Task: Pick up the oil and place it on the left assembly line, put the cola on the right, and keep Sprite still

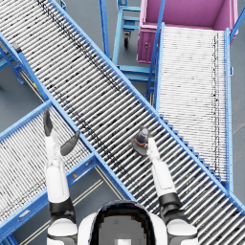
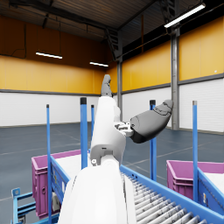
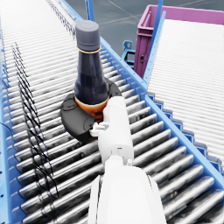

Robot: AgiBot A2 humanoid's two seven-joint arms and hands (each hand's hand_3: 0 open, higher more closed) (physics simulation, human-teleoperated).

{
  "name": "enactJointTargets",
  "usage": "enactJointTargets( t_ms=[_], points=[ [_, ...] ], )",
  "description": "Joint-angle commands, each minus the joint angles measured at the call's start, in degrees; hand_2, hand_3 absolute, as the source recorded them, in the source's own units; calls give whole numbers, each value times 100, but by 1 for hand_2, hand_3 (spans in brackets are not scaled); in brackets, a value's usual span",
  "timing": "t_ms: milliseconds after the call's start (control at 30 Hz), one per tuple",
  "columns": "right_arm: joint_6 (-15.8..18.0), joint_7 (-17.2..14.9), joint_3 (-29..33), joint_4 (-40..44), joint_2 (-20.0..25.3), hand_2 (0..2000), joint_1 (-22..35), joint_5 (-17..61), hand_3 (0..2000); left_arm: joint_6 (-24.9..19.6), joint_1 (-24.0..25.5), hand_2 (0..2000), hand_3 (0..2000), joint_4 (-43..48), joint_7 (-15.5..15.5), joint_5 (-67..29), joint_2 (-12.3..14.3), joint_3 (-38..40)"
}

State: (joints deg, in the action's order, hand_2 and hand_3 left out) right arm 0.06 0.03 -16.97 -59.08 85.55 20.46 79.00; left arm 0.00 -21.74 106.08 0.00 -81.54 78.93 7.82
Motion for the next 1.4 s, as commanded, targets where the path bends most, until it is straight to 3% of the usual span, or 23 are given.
enactJointTargets(
  t_ms=[33,67,100,133,200,300,400,567,733,767,800,933,1033,1233,1400],
  points=[
    [-83,1,-18,6,8,2000,13,3,1633,0,-25,0,0,53,0,0,-3,15],
    [-190,5,-89,-6,66,2000,153,4,1960,0,-11,0,0,42,0,0,2,40],
    [-378,6,-75,-186,64,2000,134,5,2000,0,25,0,0,22,0,0,12,17],
    [-449,-15,60,-1101,16,2000,-30,6,2000,0,-12,0,0,67,0,0,6,72],
    [-399,-37,626,-1892,108,2000,205,12,2000,0,-9,0,0,80,0,0,12,31],
    [510,-29,1323,-2019,164,2000,674,6,2000,0,59,0,0,57,0,0,33,25],
    [747,5,1735,-1993,137,2000,972,1,2000,0,64,0,0,85,0,0,40,3],
    [824,15,2679,-1093,-92,2000,1821,-1,2000,0,-99,0,0,151,0,0,33,-271],
    [722,17,3396,843,-502,2000,2955,-2,2000,0,-90,0,0,175,0,0,57,-320],
    [675,18,3481,1235,-591,639,3201,-2,1673,0,-204,0,0,228,0,0,49,-362],
    [482,12,3568,1526,-664,0,3403,-3,1347,0,-222,0,0,227,0,0,50,-338],
    [121,0,3735,1876,-879,0,3966,-6,40,0,-170,0,0,216,0,0,70,-328],
    [40,-2,3703,1027,-872,0,3906,-9,0,0,-153,0,0,243,0,0,82,-315],
    [-1,-3,2751,-2232,-601,0,2504,-9,0,0,-296,0,0,227,0,0,91,-408],
    [-5,-3,2199,-3215,-513,0,1631,-4,0,0,-560,0,0,-134,0,0,92,-409]
  ],
)
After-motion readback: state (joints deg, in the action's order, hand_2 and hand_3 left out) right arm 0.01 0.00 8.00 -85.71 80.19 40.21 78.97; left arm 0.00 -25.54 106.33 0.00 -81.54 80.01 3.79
